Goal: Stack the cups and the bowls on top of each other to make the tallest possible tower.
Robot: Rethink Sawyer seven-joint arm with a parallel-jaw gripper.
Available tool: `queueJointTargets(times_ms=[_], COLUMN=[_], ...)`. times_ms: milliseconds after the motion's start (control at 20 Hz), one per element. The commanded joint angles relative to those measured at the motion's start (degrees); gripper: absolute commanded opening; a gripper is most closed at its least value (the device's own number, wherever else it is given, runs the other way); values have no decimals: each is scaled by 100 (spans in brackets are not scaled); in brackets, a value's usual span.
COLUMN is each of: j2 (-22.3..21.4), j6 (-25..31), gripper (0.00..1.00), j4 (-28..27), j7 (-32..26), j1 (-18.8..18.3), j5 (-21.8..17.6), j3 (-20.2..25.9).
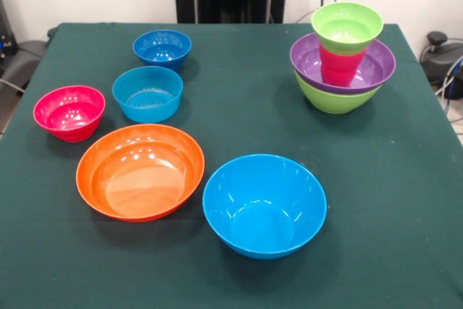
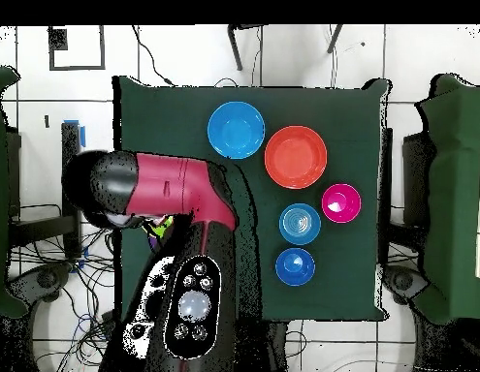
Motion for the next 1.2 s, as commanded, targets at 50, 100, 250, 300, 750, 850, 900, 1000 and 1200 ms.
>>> queueJointTargets(times_ms=[50, 100, 250, 300, 750, 850, 900, 1000, 1200], j2=[286, 332, 417, 430, 538, 547, 553, 549, 518], j6=[-946, -1062, -1312, -1363, -1628, -1694, -1724, -1767, -1677], gripper=[0, 0, 0, 0, 0, 0, 0, 0, 0], j4=[864, 900, 985, 1009, 1112, 1164, 1188, 1244, 1305], j7=[413, 422, 465, 486, 484, 509, 512, 505, 475], j1=[63, 65, 85, 109, 157, 202, 212, 227, 247], j5=[-115, -133, -163, -171, -165, -154, -149, -136, -107], j3=[407, 406, 399, 389, 404, 408, 410, 423, 444])
